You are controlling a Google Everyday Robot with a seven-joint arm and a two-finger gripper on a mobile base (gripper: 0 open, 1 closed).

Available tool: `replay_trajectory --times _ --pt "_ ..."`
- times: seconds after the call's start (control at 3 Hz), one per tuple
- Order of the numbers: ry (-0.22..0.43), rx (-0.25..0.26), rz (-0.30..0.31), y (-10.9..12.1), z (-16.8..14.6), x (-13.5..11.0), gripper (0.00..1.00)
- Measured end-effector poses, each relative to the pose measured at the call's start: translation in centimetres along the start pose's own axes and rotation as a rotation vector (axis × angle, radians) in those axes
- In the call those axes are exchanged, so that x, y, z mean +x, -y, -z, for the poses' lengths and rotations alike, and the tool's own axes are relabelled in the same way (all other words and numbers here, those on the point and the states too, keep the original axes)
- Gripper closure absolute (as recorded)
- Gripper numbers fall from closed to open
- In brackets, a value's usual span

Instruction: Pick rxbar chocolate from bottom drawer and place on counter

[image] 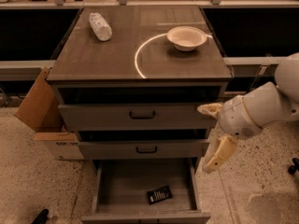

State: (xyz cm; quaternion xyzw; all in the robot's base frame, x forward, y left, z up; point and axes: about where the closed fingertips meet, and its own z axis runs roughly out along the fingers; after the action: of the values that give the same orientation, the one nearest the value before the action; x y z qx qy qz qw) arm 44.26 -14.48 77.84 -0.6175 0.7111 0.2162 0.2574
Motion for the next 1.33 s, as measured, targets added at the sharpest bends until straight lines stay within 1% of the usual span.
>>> replay_trajectory --times 0.67,1.0,1.33 --pt "0.083 -0.005 0.015 -1.0 -7.6 8.7 0.00" --pt "0.146 -0.037 0.009 -1.9 -13.1 12.6 0.00" --pt "0.145 -0.036 0.010 -1.9 -13.0 12.6 0.00"
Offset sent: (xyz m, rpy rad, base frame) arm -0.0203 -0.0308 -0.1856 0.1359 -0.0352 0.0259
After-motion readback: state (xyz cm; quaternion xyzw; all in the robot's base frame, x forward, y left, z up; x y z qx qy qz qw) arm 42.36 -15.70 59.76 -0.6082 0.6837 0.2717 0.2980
